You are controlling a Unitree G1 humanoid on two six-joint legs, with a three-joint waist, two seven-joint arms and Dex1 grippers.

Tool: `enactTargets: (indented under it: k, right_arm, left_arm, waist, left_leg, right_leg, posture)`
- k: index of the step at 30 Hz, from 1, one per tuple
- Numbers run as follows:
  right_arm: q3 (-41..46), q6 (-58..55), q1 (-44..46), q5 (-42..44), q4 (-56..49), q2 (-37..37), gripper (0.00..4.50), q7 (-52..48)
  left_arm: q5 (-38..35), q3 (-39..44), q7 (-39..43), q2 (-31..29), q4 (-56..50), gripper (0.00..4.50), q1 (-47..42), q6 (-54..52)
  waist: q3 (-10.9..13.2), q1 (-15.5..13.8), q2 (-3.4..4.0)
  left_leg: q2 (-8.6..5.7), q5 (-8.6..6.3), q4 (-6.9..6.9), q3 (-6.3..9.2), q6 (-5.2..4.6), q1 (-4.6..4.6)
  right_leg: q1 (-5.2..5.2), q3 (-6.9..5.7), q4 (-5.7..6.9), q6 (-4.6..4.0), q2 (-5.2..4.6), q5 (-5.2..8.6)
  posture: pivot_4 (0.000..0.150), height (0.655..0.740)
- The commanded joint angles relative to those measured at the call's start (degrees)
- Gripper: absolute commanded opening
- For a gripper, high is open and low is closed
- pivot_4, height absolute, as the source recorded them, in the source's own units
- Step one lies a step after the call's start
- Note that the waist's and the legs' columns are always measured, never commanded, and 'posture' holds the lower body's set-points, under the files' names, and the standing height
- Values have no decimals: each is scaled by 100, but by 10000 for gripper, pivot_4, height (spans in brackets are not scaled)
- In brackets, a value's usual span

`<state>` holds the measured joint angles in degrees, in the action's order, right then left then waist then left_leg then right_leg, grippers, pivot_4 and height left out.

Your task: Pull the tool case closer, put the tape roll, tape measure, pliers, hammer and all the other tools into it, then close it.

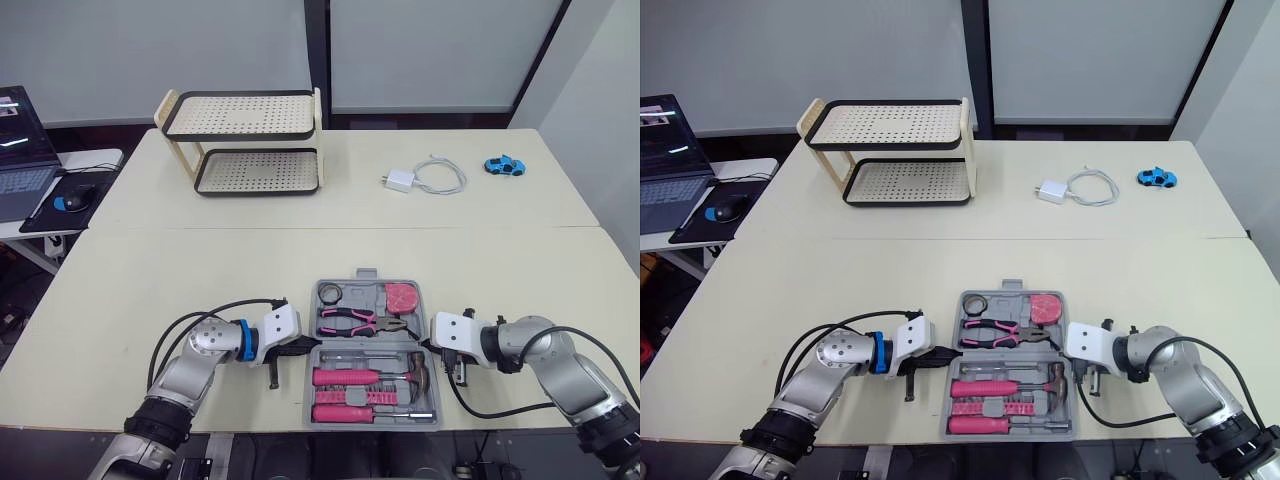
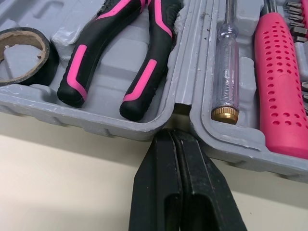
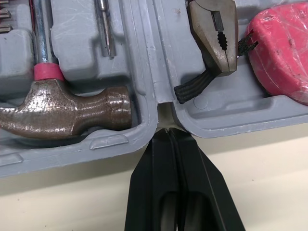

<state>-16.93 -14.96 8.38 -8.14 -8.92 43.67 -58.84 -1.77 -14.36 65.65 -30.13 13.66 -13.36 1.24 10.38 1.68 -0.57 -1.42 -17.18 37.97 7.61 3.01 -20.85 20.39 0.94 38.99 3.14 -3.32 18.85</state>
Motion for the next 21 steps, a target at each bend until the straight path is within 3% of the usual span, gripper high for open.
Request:
enactTargets:
  k: [1, 21]
  right_arm:
    - [-125, 70, 2, 150, -310, -92, 0, -109]
    - [160, -542, -61, 30, -425, 183, 0, 52]
  left_arm:
    - [-114, -144, 74, 63, -317, 181, 58, 25]
    - [-168, 132, 12, -157, -269, 181, 17, -26]
  waist:
    - [0, 0, 0]
    - [0, -1, 0]
  left_leg:
    - [0, 0, 0, 0, 0, 0]
    - [0, -1, 0, 1, -1, -1]
  right_leg:
    - [0, 0, 0, 0, 0, 0]
    - [0, 0, 0, 0, 0, 0]
  posture:
    - [1500, 7400]
    - [1500, 7400]
